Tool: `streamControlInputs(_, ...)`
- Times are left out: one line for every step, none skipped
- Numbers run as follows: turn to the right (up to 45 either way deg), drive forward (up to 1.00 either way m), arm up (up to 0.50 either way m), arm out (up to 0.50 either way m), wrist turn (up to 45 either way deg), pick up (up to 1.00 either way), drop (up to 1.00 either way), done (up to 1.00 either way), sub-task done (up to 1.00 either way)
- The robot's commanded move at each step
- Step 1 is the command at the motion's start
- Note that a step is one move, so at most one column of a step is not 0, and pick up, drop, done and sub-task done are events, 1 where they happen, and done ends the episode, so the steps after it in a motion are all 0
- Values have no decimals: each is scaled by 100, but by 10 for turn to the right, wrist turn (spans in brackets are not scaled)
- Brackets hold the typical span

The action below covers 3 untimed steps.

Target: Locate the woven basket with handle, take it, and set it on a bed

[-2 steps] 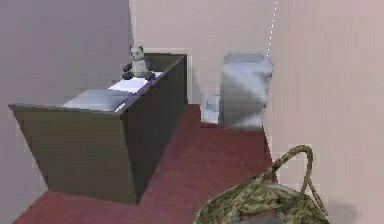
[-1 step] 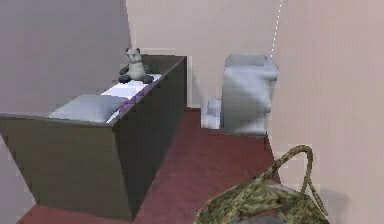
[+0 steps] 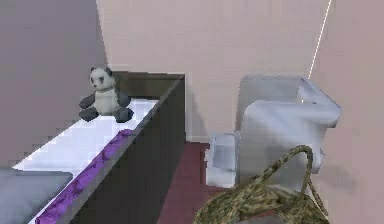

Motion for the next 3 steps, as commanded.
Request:
streamControlInputs(30, 0, 0, 0, 0, 0, 0, 0, 0)
streamControlInputs(0, 100, 0, 0, 0, 0, 0, 0, 0)
streamControlInputs(450, 0, 0, 0, 0, 0, 0, 0, 0)
